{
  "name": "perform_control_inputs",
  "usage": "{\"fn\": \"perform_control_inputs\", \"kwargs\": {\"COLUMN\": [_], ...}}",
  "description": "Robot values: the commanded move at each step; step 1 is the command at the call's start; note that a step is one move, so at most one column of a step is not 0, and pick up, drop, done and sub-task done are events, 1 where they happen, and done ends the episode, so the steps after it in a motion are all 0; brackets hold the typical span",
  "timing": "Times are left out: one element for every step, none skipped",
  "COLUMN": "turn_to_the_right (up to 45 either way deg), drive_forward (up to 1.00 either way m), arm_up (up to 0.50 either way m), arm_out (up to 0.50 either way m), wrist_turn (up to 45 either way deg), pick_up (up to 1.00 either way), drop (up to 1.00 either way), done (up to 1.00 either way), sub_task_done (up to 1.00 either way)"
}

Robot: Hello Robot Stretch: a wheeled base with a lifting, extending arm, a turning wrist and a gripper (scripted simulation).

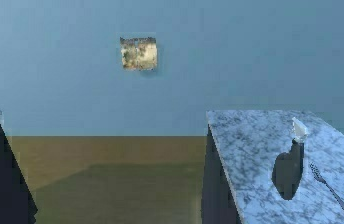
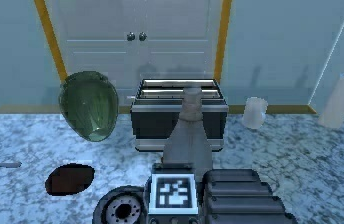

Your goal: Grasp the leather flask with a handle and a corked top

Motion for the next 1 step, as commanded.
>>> {"fn": "perform_control_inputs", "kwargs": {"turn_to_the_right": [0.0], "drive_forward": [0.00], "arm_up": [0.00], "arm_out": [0.00], "wrist_turn": [45.0], "pick_up": [0.00], "drop": [0.00], "done": [0.00], "sub_task_done": [0.00]}}
